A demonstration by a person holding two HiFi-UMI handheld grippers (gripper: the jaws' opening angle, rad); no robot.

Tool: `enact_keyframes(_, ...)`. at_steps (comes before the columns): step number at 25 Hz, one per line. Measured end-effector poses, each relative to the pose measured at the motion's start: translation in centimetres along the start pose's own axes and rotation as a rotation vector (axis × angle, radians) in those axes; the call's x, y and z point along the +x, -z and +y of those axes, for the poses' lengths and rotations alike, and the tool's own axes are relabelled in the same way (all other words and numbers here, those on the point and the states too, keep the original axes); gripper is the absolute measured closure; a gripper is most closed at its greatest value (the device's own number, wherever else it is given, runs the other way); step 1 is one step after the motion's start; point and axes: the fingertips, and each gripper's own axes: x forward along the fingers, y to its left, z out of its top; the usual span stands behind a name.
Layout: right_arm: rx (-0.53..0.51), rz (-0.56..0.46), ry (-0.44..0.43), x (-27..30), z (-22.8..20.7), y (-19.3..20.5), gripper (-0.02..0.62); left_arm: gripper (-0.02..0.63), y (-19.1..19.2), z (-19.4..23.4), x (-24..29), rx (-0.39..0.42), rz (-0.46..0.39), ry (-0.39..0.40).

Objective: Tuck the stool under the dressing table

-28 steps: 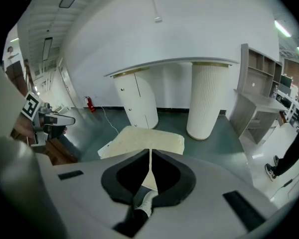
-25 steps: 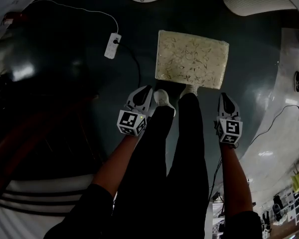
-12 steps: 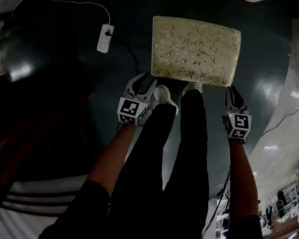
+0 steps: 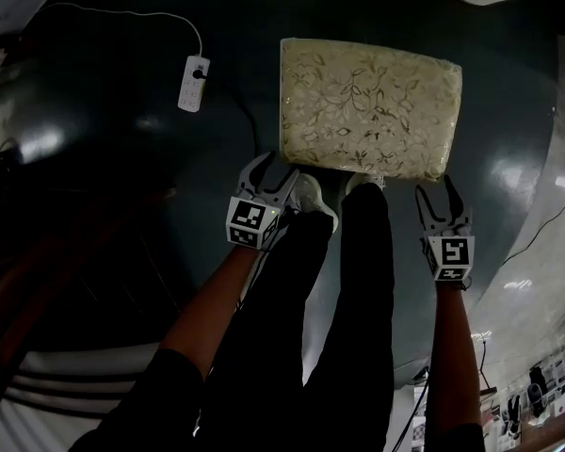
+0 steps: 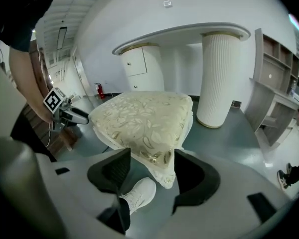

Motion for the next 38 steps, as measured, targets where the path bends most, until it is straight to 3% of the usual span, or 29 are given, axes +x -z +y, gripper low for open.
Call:
enact_keyframes(3,0.052,0.007,0.021,0.6,-1.3,1.0,0.335,0.374,0.3,-0.1,1.0,0.012,0.01,0.006)
enact_keyframes(8,0.057,-0.023,-0.044,1.5,-0.2,1.1,0.33,0.371,0.4,-0.1,1.7,0.002,0.013,0.01)
enact_keyframes(15,0.121,-0.085,0.027,2.1,-0.8,1.2,0.328,0.37,0.4,-0.1,1.8,-0.021,0.017,0.047)
enact_keyframes(38,0.094,-0.07,0.066,2.1,-1.1,0.7,0.33,0.362,0.6,-0.3,2.4,-0.045,0.038,0.007)
